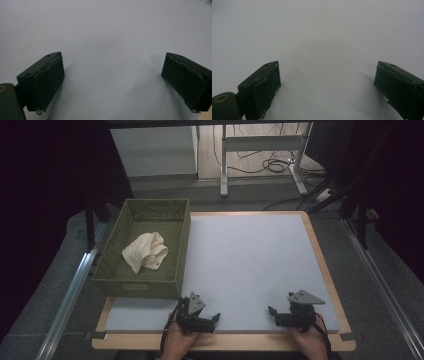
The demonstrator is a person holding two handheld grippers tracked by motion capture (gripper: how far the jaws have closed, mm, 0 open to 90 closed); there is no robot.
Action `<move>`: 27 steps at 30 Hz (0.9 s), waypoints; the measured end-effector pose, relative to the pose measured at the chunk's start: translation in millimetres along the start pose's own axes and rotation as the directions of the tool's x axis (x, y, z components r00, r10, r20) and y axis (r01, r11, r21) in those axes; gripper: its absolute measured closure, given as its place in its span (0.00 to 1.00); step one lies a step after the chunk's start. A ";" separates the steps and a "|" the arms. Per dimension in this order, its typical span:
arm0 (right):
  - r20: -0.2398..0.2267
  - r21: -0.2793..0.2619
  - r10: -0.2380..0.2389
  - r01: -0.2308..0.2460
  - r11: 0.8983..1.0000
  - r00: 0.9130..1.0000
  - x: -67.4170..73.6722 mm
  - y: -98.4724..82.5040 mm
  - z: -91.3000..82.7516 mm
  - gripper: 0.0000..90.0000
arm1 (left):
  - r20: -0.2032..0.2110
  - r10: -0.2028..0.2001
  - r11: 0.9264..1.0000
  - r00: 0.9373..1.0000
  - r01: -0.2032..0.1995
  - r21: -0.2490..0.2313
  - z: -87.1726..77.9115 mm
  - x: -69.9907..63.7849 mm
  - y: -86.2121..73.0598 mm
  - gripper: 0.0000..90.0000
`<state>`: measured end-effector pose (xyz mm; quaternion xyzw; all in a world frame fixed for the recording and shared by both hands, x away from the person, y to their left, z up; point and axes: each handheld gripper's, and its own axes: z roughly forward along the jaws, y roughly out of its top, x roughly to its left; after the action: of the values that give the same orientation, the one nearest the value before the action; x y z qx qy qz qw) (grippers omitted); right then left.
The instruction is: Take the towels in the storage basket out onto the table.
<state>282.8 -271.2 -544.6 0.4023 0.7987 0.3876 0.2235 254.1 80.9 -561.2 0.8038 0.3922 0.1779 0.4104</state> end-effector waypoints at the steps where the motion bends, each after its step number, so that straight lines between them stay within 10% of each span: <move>1: -0.001 -0.001 0.000 0.000 1.000 1.000 0.0 -0.1 -0.1 0.07 | 0.000 0.000 1.000 1.000 0.000 -0.002 0.0 0.0 -0.2 0.05; 27: -0.010 -0.014 -0.006 0.005 1.000 1.000 -1.4 -1.8 -0.4 0.07 | -0.001 0.000 1.000 1.000 0.000 0.008 -0.1 -0.2 0.9 0.05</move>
<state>282.5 -273.2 -545.7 0.3965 0.7983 0.3945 0.2232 254.3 80.5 -560.4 0.8053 0.3932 0.1768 0.4071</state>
